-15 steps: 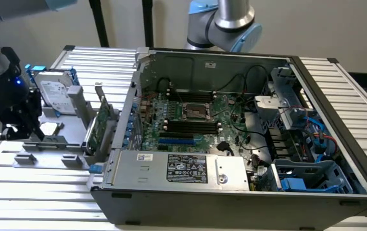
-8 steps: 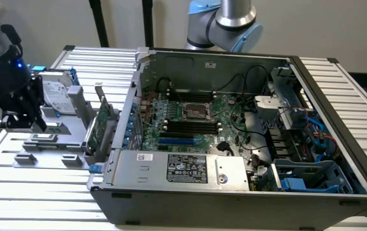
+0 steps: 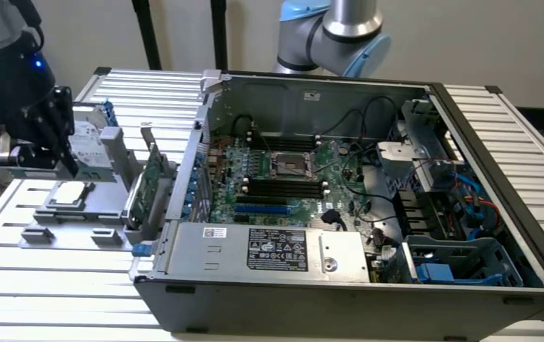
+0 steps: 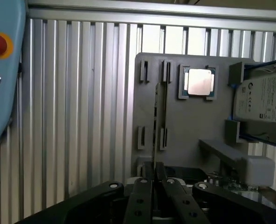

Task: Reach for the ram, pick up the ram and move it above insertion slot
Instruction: 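Pick up the ram and move it above insertion slot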

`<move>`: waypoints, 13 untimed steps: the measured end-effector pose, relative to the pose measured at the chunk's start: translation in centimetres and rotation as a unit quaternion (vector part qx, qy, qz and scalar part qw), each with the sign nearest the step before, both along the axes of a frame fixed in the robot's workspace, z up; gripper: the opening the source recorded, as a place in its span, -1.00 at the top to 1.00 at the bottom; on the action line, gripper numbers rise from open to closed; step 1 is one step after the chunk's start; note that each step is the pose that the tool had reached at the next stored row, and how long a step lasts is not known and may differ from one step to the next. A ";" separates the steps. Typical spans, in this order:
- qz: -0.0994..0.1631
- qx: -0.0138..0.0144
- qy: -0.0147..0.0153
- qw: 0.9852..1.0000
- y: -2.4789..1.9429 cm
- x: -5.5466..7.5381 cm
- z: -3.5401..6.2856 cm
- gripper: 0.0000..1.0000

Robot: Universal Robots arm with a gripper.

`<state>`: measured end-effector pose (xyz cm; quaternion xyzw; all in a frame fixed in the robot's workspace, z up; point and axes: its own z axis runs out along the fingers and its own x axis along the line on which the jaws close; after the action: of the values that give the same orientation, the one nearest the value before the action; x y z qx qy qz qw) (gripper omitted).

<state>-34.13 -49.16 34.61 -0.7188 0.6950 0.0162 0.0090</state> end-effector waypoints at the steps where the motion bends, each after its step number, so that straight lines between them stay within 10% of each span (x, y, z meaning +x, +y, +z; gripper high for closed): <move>1: 0.000 0.000 0.000 1.000 0.00 0.3 0.45 0.73; 13: 0.002 0.008 0.000 1.000 0.00 5.1 4.38 0.73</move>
<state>-29.06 -49.16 38.99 -0.7198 0.6937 0.0218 0.0148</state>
